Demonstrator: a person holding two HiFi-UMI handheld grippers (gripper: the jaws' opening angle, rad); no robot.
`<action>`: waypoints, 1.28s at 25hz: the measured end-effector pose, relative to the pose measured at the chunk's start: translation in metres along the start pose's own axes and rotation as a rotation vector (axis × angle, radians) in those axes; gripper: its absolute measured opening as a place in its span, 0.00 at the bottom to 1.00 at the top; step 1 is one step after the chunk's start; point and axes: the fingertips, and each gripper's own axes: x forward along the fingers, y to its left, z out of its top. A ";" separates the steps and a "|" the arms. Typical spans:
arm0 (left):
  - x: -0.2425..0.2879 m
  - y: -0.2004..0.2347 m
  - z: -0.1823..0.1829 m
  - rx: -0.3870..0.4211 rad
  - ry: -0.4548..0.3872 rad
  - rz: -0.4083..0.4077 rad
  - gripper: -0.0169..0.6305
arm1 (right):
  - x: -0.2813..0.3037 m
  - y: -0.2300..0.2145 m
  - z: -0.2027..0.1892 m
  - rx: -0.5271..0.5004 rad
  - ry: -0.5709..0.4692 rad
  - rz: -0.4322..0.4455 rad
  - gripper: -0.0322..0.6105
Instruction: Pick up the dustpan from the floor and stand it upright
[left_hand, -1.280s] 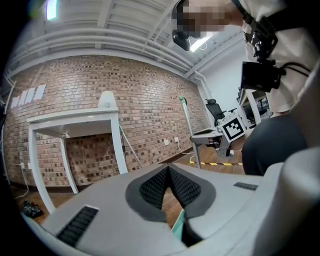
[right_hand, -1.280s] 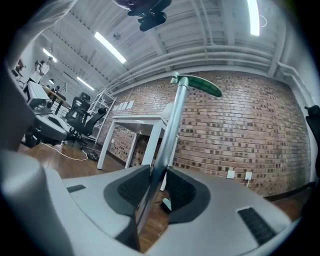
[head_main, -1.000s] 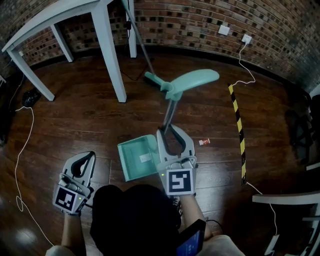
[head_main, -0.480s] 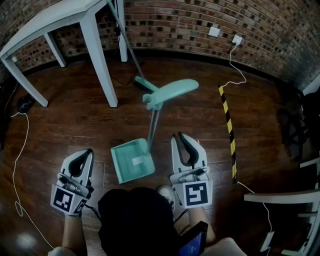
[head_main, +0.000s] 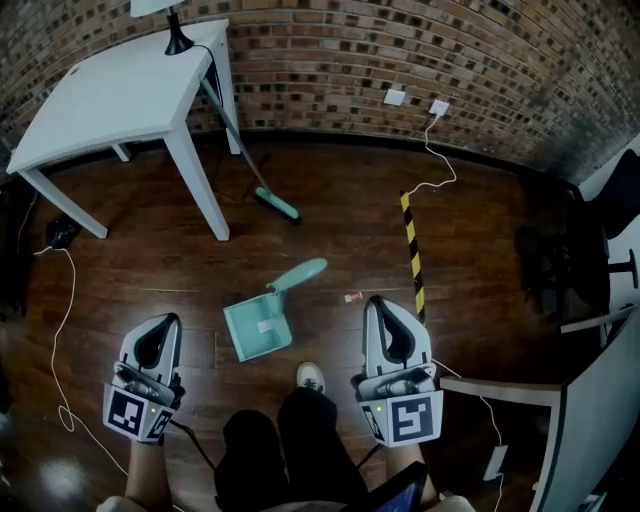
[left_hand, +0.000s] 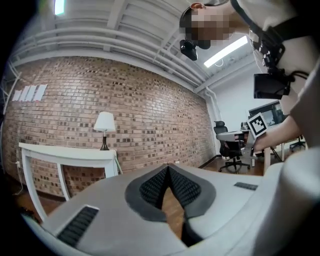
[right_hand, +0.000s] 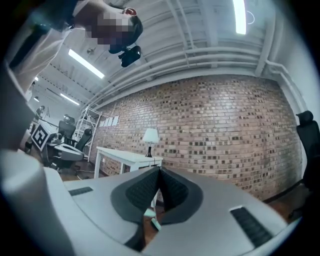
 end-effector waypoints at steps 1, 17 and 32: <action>-0.002 0.003 0.027 0.001 -0.008 0.002 0.04 | 0.001 -0.007 0.031 -0.002 -0.012 -0.005 0.02; -0.107 0.015 0.334 0.091 -0.158 -0.023 0.04 | -0.070 0.003 0.361 0.053 -0.119 -0.075 0.02; -0.128 -0.042 0.382 -0.024 -0.189 -0.028 0.04 | -0.137 0.014 0.368 0.152 -0.084 -0.082 0.02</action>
